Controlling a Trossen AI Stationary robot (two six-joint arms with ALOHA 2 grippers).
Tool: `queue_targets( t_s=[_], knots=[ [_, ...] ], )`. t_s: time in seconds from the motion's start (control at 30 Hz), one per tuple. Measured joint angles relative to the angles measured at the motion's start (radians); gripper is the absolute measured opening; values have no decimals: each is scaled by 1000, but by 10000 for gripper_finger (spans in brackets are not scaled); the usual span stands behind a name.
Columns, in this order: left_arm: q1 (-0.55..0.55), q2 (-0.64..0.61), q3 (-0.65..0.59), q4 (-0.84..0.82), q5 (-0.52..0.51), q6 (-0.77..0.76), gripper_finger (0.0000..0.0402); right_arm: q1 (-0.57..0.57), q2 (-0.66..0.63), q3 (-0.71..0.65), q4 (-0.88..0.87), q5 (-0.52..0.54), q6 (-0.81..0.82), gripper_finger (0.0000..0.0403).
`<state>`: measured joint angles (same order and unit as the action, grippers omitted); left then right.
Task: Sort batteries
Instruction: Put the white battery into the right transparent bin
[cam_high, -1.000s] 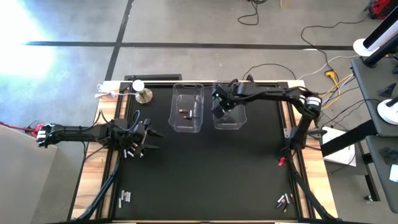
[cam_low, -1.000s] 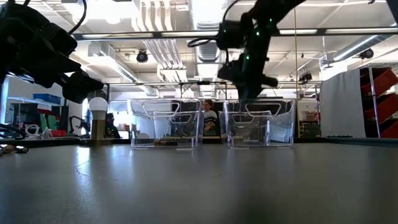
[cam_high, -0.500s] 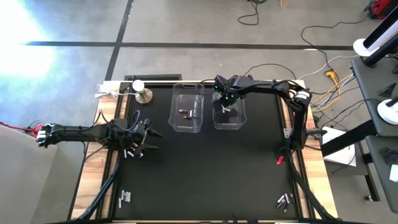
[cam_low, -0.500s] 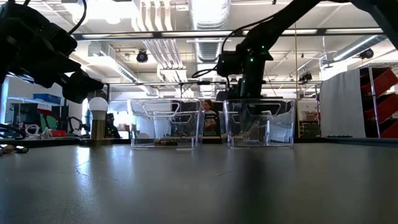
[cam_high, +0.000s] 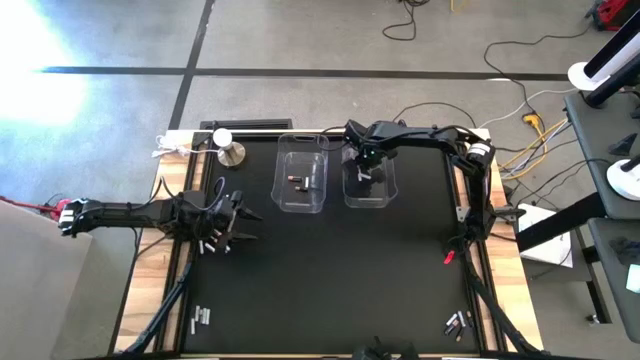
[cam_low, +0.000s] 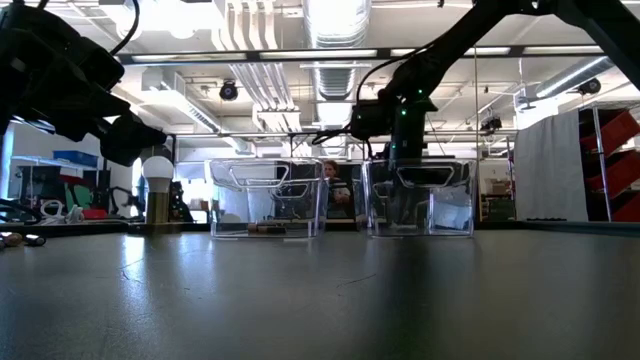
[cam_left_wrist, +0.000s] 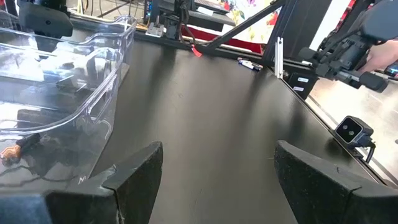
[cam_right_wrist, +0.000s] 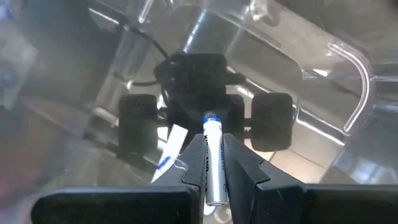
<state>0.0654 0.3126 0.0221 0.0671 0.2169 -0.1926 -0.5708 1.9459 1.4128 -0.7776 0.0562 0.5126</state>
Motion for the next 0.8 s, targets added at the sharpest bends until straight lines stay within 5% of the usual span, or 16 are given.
queue_targets(
  t_s=[0.8],
  knots=[
    [0, 1, 0, 0, 0, 0, 284, -1, 9, 0, -3, -1, -15, 42]
  ],
)
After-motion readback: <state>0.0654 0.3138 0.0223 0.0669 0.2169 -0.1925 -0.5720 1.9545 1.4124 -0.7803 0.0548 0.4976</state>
